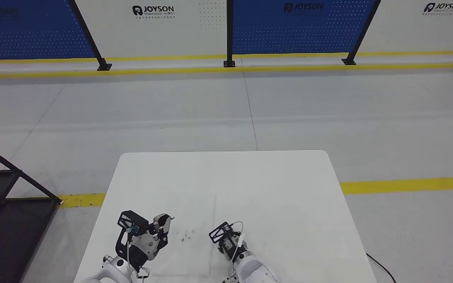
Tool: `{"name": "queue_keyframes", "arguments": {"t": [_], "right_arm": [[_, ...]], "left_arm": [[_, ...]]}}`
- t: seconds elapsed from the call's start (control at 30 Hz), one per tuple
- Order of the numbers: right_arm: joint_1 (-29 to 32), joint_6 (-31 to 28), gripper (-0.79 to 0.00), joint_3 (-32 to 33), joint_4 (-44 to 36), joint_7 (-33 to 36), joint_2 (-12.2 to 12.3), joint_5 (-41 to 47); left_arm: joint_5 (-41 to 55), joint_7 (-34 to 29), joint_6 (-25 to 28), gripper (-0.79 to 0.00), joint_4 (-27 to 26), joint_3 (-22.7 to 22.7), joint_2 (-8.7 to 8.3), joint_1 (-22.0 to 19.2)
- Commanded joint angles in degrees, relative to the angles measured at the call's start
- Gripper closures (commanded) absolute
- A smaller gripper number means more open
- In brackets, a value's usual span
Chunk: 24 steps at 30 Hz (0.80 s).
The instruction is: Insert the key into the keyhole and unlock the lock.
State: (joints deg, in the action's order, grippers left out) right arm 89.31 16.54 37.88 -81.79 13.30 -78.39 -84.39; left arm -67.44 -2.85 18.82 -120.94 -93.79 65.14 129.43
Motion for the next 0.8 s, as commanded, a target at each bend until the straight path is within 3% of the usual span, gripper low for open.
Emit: {"name": "queue_keyframes", "arguments": {"t": [0.0,0.07,0.47,0.73,0.77], "right_arm": [[-0.4,0.6,-0.046,-0.4,0.9,-0.2,-0.4,0.3],[-0.6,0.7,0.000,-0.6,1.4,-0.6,-0.5,0.4],[0.9,1.1,0.000,1.0,-1.2,-5.7,0.1,0.3],[10.6,-9.0,0.000,10.9,-10.5,-24.8,3.9,3.3],[11.7,-12.7,0.000,11.6,-11.6,-27.4,4.3,3.8]], "left_arm": [[0.0,0.0,0.0,0.000,0.0,0.0,0.00,0.0],[0.0,0.0,0.0,0.000,0.0,0.0,0.00,0.0],[0.0,0.0,0.0,0.000,0.0,0.0,0.00,0.0],[0.1,0.0,0.0,0.000,0.0,0.2,0.01,-0.3],[0.1,-0.3,0.1,0.000,0.2,0.6,0.01,-0.9]]}}
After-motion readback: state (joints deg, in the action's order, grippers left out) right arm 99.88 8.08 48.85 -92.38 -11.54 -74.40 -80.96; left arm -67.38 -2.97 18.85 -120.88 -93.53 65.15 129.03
